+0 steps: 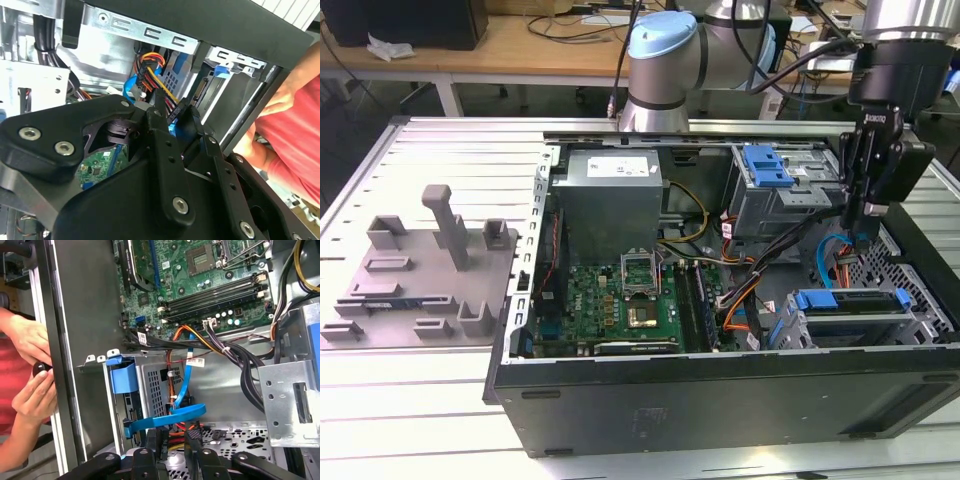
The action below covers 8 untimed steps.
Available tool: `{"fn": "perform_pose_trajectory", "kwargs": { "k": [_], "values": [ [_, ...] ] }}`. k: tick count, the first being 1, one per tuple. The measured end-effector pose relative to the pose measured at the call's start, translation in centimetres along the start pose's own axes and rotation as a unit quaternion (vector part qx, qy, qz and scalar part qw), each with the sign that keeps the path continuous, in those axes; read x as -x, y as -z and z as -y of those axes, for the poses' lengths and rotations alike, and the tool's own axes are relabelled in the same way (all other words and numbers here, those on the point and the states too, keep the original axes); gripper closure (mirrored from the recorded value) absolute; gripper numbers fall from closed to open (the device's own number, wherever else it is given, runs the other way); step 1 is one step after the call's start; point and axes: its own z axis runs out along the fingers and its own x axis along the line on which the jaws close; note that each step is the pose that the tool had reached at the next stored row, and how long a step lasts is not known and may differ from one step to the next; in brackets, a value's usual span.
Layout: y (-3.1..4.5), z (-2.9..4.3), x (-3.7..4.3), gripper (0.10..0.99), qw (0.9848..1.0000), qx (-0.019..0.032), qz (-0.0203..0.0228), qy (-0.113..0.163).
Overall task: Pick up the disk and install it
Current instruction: 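Insert the first disk wire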
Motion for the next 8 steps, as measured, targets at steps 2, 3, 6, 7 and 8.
{"fn": "perform_pose_trajectory", "kwargs": {
  "k": [2,3,6,7,8],
  "values": [
    [0.0,0.0,0.01,0.733,1.0,-0.0011,-0.0065,0.0],
    [0.01,0.0,0.03,0.733,0.9999,-0.002,-0.0111,0.0],
    [-0.05,-0.01,0.12,0.733,0.9999,-0.0025,-0.0142,0.0],
    [-0.06,-0.02,0.13,0.733,0.9999,-0.0026,-0.0142,0.0],
    [-0.06,-0.01,0.13,0.733,0.9999,-0.0026,-0.0143,0.0]
  ]
}}
